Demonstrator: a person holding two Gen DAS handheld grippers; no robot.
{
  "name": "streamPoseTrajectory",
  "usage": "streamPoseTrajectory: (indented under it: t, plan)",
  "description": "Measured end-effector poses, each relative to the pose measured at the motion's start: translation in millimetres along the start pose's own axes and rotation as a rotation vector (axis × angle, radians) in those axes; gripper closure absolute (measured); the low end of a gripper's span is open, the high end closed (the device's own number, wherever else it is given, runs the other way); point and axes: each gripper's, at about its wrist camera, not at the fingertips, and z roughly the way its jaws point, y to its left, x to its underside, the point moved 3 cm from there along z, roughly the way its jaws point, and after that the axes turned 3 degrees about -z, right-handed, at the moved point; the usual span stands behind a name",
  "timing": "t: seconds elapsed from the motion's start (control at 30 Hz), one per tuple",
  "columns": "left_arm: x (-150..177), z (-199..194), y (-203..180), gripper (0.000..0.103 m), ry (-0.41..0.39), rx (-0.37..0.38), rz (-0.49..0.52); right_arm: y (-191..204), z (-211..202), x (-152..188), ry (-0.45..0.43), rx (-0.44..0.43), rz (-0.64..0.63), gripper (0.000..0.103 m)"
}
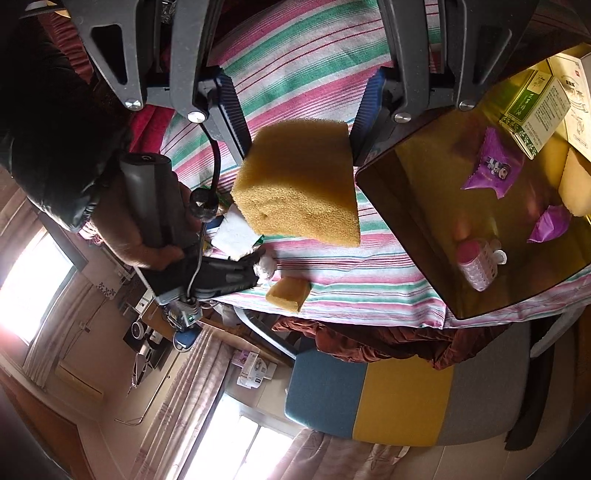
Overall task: Organize objects
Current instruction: 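Hold sponge with left while right grasps the white eraser block, then carry sponge and white block into the tray and open both tools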
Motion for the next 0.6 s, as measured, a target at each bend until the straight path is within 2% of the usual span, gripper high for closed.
streamPoseTrajectory:
  t: [0.07, 0.1, 0.23, 0.37, 0.6]
  plan:
    - [-0.4, -0.7, 0.7, 0.048, -0.003, 0.002, -0.003, -0.5, 5.4, 1.1, 0.026, 0.025, -0.026, 0.044]
    - [-0.9, -1.1, 1.4, 0.048, -0.006, 0.002, -0.006, -0.8, 5.5, 2.3, 0.025, 0.030, -0.045, 0.048]
    - [-1.2, -0.2, 1.2, 0.048, -0.004, 0.002, -0.007, -3.1, -7.9, 11.5, -0.009, 0.017, -0.132, 0.049]
    - [-1.9, -1.6, -1.1, 0.048, -0.010, -0.007, 0.000, -2.7, -33.4, 23.0, -0.042, -0.100, -0.195, 0.048]
    - [-14.2, -24.8, 11.3, 0.048, -0.063, -0.050, -0.032, 50.0, -73.4, 59.8, -0.115, -0.237, -0.463, 0.047]
